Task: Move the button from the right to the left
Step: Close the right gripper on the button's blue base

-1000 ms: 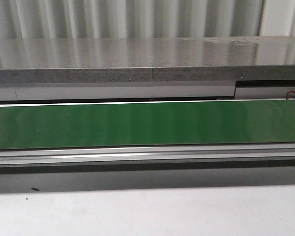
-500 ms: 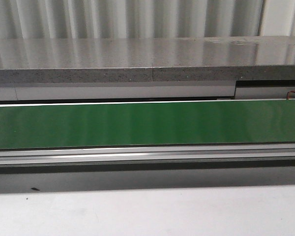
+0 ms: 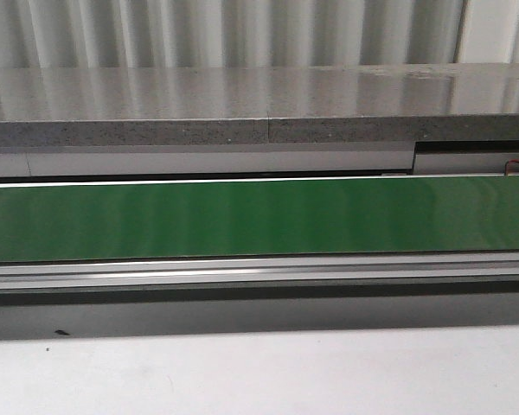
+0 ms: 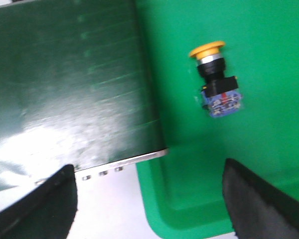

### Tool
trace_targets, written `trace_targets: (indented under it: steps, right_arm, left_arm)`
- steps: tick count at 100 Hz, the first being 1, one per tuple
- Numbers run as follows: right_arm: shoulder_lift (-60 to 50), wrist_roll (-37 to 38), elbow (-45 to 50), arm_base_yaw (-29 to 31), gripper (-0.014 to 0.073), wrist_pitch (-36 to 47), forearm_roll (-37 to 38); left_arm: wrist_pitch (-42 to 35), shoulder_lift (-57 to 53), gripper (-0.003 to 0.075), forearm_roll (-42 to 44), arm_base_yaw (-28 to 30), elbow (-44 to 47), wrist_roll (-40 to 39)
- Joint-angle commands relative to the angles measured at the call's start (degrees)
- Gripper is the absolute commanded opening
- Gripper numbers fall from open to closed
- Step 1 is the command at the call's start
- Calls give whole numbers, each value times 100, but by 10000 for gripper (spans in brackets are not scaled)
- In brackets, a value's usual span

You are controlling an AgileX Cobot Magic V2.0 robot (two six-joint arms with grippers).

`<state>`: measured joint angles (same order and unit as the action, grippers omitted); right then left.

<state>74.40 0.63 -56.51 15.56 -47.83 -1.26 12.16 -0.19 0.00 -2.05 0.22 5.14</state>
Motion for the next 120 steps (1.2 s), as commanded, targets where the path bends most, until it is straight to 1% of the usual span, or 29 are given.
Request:
trace_targets:
  steps: [1,15,34,41,69,79,99,106,108,112,114,119,120]
  right_arm:
    - [189,-63,-329,337,591,142,83]
    - [685,-115,-483,700,591,160,126]
    - [1290,-115,-685,1019,591,179,201]
    - [1509,-236,-787,1099,591,179,234]
    - [2485,-914,-1477,1158,591,-160,240]
    - [2833,-1300,-1682,1158,591,-363,234]
    - [3298,-1393,-1865,1153,589,-512,165]
    - [3368,-1397,-1864,1153,535,-479,126]
    - [3386,-1397,-1864,1153,504,-469,126]
    - [3417,-1397,-1864,1153,410,-459,126]
    - [3423,-1397,-1864,1153,379,-453,126]
    - [3422,-1397,-1864,1153,255,-426,126]
    - [3422,-1397,-1864,1153,255,-420,126]
  left_arm:
    - [-440,-190,-20,-55,-1,219,-61]
    - [-440,-190,-20,-55,-1,219,-61]
    - [-440,-190,-20,-55,-1,219,-61]
    - [-440,-190,-21,-55,-1,219,-61]
    - [-440,-190,-20,-55,-1,219,-61]
    - [-440,-190,-20,-55,-1,219,-61]
    - [-440,-190,-20,-55,-1,219,-61]
    - [-440,-190,-20,-55,-1,219,-61]
    - [-440,-190,-20,-55,-1,219,-61]
    - [-440,-190,-20,-55,-1,219,-61]
    - [-440,-190,-20,-55,-1,219,-61]
    - [-440,-190,-21,-55,-1,219,-61]
    - [-440,-190,-20,-55,-1,219,-61]
